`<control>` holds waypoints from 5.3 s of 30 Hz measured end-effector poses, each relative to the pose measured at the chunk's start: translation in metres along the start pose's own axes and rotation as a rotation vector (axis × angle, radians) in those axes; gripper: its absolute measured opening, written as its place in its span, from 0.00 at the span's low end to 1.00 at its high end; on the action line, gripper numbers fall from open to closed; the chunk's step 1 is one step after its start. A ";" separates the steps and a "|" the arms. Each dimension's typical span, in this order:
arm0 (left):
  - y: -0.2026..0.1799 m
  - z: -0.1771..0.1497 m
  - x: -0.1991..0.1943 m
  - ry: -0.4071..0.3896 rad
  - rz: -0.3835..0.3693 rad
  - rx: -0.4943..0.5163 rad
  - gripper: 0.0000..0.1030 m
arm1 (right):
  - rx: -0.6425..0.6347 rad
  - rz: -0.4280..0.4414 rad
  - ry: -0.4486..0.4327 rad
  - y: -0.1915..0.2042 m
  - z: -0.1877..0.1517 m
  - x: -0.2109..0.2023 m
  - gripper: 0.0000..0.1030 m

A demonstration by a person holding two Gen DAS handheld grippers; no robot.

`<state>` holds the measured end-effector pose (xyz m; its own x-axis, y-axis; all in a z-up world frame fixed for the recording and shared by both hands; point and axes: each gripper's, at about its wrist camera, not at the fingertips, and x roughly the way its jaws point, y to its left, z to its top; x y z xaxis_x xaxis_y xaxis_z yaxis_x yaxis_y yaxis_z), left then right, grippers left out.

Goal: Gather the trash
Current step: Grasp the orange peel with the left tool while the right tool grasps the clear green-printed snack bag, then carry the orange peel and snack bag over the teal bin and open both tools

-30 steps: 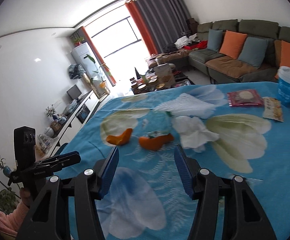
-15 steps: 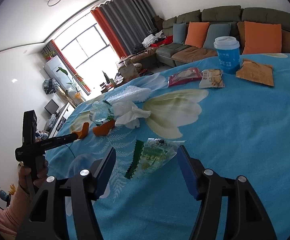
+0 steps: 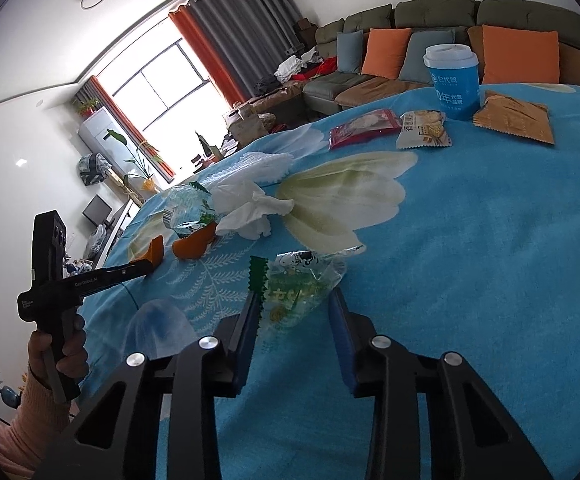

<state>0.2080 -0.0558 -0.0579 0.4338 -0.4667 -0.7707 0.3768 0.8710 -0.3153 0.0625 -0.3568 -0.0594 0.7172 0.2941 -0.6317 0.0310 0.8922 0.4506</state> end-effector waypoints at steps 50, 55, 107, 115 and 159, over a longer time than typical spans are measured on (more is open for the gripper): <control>0.050 -0.095 -0.121 -0.191 0.013 -0.158 0.13 | -0.180 0.225 0.018 0.116 -0.005 0.025 0.19; 0.057 -0.104 -0.133 -0.212 0.031 -0.172 0.13 | -0.228 0.285 0.056 0.146 -0.014 0.036 0.19; 0.172 -0.154 -0.232 -0.376 0.260 -0.406 0.13 | -0.515 0.582 0.282 0.339 -0.049 0.109 0.19; 0.197 -0.162 -0.245 -0.394 0.303 -0.461 0.13 | -0.551 0.602 0.307 0.368 -0.050 0.124 0.19; 0.288 -0.161 -0.197 -0.274 0.422 -0.632 0.13 | -0.567 0.516 0.492 0.481 -0.077 0.249 0.21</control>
<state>0.0992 0.3118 -0.0864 0.6520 -0.0291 -0.7576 -0.3619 0.8661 -0.3448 0.2025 0.1722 -0.0479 0.1646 0.7007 -0.6942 -0.6521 0.6054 0.4564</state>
